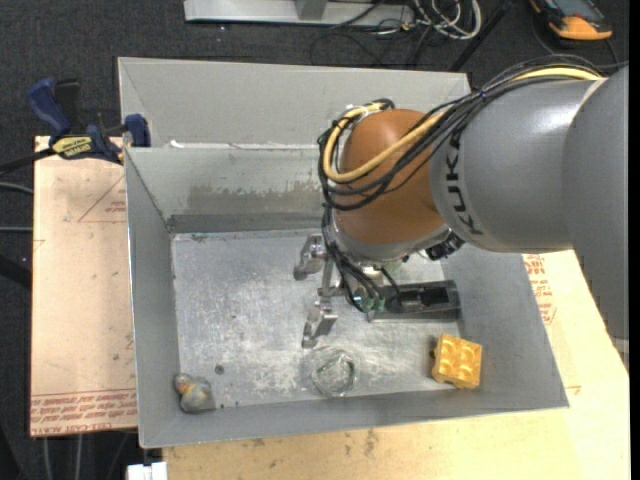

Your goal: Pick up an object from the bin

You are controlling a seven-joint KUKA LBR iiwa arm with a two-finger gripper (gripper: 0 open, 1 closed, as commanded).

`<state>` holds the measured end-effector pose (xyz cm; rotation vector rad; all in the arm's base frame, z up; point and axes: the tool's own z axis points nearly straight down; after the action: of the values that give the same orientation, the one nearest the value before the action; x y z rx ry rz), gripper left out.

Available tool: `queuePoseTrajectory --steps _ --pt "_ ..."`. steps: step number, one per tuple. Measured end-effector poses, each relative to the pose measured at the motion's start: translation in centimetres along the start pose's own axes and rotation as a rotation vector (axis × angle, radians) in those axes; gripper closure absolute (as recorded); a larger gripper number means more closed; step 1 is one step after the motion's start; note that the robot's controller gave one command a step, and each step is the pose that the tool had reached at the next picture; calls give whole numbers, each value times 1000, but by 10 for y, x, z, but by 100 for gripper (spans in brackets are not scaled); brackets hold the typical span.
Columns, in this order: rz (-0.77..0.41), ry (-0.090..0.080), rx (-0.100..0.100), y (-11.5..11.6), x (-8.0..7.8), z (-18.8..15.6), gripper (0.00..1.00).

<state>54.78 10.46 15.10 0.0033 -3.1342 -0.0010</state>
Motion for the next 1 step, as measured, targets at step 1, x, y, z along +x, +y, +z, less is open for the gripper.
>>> queuePoseTrajectory --steps 1 --pt "2 -8 -1 0 -2 -4 0"
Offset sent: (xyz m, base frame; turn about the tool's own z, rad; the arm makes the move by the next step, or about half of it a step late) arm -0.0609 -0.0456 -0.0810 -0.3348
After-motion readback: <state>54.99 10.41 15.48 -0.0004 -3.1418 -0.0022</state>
